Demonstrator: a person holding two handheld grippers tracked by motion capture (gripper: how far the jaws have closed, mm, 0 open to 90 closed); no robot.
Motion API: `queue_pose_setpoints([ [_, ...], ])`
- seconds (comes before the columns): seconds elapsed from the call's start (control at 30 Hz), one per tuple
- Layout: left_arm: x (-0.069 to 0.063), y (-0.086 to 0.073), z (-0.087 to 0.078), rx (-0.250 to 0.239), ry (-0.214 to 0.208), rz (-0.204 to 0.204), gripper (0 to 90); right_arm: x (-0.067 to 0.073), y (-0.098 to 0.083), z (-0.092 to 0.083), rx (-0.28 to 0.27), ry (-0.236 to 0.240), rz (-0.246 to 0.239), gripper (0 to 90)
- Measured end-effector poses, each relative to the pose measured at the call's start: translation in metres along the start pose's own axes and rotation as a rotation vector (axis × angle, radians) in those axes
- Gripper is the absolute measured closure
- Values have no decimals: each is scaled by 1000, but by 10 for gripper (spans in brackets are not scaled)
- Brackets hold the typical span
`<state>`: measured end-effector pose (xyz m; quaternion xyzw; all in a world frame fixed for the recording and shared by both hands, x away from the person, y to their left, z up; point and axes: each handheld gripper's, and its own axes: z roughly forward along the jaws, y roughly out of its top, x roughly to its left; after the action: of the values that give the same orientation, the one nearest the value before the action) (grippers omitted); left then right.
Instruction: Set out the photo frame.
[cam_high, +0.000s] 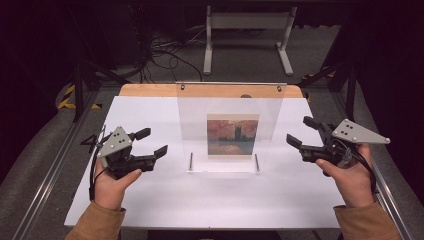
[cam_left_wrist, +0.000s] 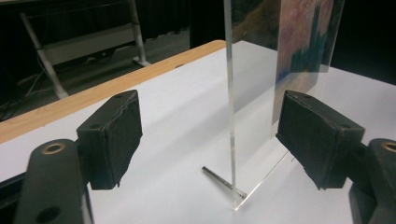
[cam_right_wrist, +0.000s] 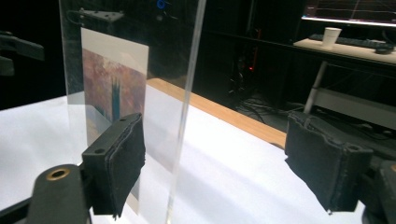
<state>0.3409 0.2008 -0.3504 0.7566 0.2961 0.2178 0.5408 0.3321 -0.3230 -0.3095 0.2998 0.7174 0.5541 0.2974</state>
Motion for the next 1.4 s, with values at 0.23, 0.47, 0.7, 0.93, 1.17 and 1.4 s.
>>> queue_pose_setpoints([
  [0.23, 6, -21, -8, 54, 18, -9, 207, -2, -16, -13, 46, -26, 5, 203],
  [0.47, 13, -44, -20, 73, 34, -32, 200, -3, -34, -23, 67, -35, 33, 197],
  [0.7, 19, -73, -27, 101, 62, -58, 194, -3, -64, -29, 107, -53, 74, 192],
  [0.93, 20, -99, -22, 79, 58, -69, 183, 0, -97, -31, 126, -85, 99, 187],
  [1.17, 18, -113, -12, 119, 29, -64, 180, 7, -128, -25, 172, -79, 69, 187],
  [1.4, 15, -122, 0, 170, 0, -62, 181, 15, -143, -20, 202, -71, 66, 181],
])
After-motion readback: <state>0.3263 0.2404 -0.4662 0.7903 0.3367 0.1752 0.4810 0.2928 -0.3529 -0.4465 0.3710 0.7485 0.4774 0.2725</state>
